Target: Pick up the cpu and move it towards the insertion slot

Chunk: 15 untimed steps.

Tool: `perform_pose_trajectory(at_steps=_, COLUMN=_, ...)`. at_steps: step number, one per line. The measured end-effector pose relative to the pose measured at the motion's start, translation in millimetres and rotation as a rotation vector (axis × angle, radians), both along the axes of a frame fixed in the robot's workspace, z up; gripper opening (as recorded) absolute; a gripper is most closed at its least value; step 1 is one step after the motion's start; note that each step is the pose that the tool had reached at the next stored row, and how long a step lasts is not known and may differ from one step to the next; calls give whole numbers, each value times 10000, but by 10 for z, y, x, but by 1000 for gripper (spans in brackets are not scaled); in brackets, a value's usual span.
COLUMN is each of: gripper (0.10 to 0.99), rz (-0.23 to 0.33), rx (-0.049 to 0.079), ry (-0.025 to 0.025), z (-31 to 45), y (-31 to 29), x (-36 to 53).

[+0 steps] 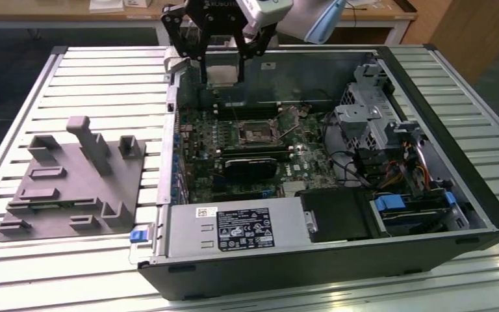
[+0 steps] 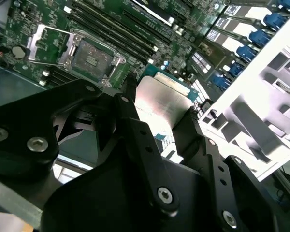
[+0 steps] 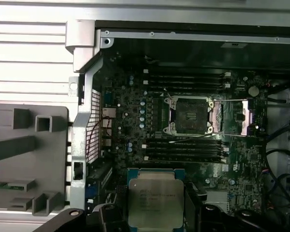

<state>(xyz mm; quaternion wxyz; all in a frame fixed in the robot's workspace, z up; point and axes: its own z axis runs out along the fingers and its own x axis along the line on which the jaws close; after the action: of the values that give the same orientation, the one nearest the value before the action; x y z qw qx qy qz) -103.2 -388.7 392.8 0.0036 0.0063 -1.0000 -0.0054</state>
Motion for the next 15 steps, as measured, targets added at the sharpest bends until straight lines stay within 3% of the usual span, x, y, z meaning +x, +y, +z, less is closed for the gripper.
perform_pose_trajectory(at_steps=15, gripper=545, rz=0, rx=0, ry=-1, z=0, y=14, x=289)
